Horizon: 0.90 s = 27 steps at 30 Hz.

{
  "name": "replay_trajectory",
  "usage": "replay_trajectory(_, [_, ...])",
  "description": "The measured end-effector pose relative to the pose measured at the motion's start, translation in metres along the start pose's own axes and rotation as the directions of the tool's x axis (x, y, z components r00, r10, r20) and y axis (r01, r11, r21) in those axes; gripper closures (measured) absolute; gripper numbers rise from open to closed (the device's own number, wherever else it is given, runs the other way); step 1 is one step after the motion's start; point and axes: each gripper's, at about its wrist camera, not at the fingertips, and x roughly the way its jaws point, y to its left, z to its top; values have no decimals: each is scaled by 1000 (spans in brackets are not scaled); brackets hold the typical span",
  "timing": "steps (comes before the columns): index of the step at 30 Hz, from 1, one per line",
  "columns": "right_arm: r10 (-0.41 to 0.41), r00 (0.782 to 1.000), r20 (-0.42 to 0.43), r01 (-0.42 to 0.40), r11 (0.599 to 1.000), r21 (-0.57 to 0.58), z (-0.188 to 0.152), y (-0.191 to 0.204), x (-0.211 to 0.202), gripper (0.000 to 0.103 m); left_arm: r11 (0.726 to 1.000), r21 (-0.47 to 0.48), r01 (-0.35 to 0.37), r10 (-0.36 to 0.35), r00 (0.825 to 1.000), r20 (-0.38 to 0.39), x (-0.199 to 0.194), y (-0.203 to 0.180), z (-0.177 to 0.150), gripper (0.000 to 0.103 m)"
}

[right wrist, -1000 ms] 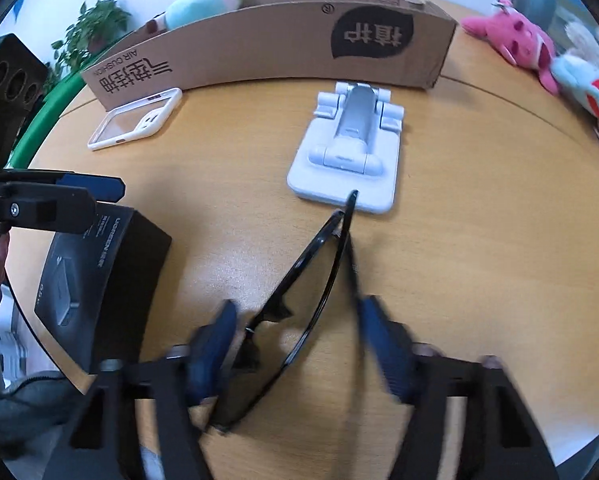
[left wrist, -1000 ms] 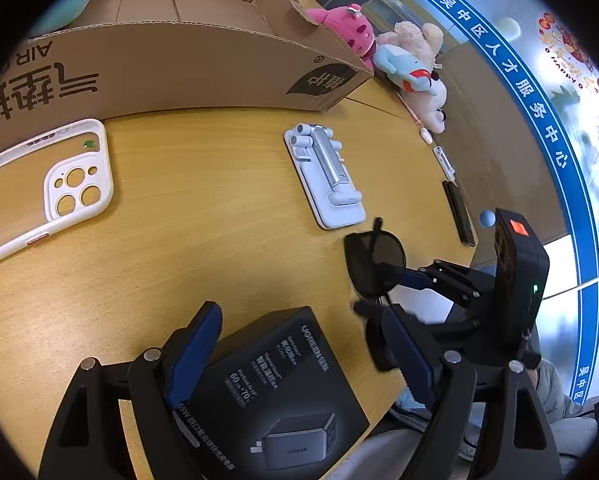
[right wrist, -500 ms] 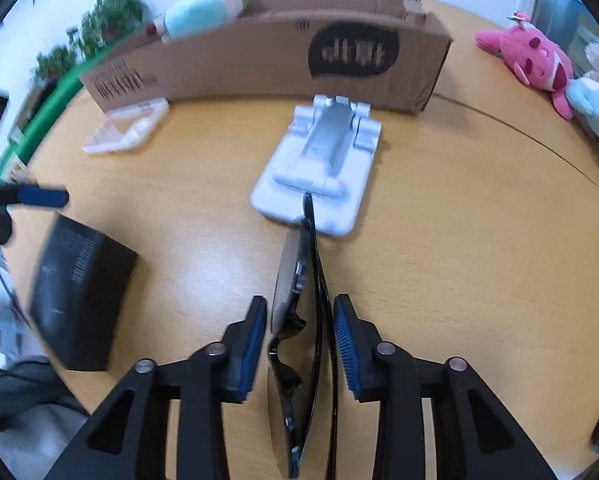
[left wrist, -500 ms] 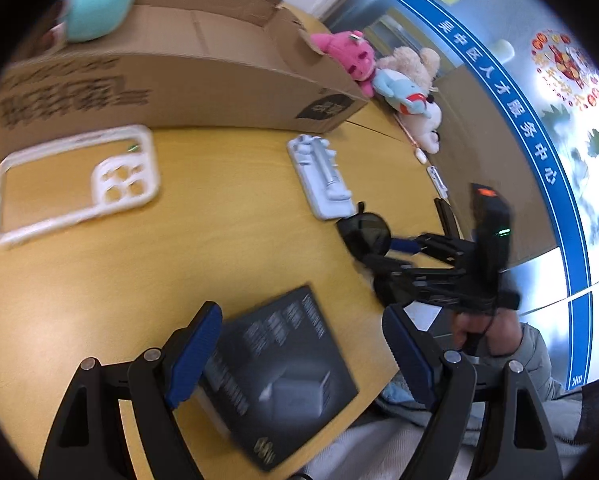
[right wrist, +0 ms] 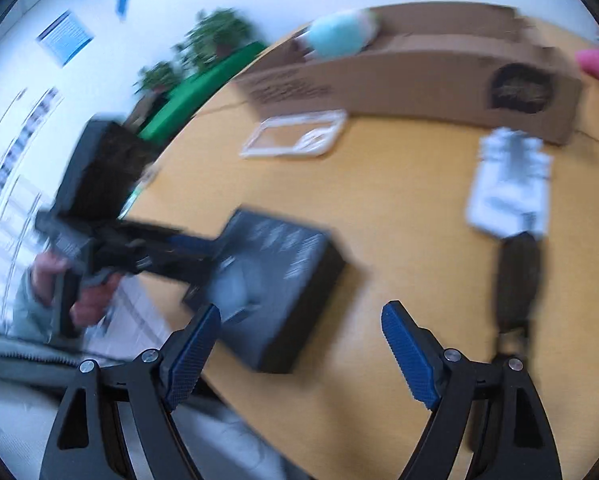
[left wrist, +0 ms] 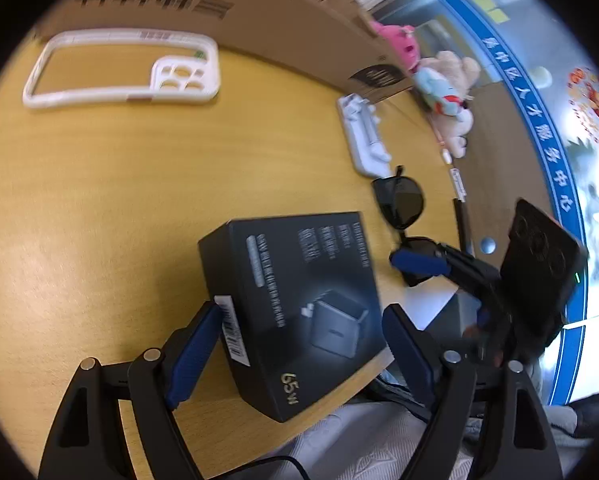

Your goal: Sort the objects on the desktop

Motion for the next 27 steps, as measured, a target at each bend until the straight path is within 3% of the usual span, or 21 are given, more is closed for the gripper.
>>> replay_trajectory(2, [40,999,-9,-40,999,8,-3,2,10,20,1000,-6,7,-7,1000,-5,4,1,-1,22])
replay_trajectory(4, [54,998,-25,-54,998,9,-5,3,21,20,1000,-7,14,-14,1000,-9,9,0,-1,34])
replay_trajectory(8, [-32,999,-4,32,999,-43,-4,12,26,21,996,51,-71,71,997,4,11,-15,3,35])
replay_trajectory(12, [-78,995,55,82,993,-83,2,13,13,21,993,66,-96,94,995,28,12,-25,10,33])
replay_trajectory(15, [-120,987,104,131,986,-107,9,14,-1,21,989,90,-120,113,990,80,5,-37,21,39])
replay_trajectory(20, [-170,967,187,190,977,-93,29,9,-23,24,973,151,-173,141,970,200,-19,-61,53,42])
replay_trajectory(23, [-195,947,256,224,970,-90,47,11,-36,27,959,187,-212,155,948,277,-36,-76,77,42])
replay_trajectory(27, [-235,896,376,273,960,-52,90,5,-54,30,949,215,-231,148,928,343,-50,-92,105,42])
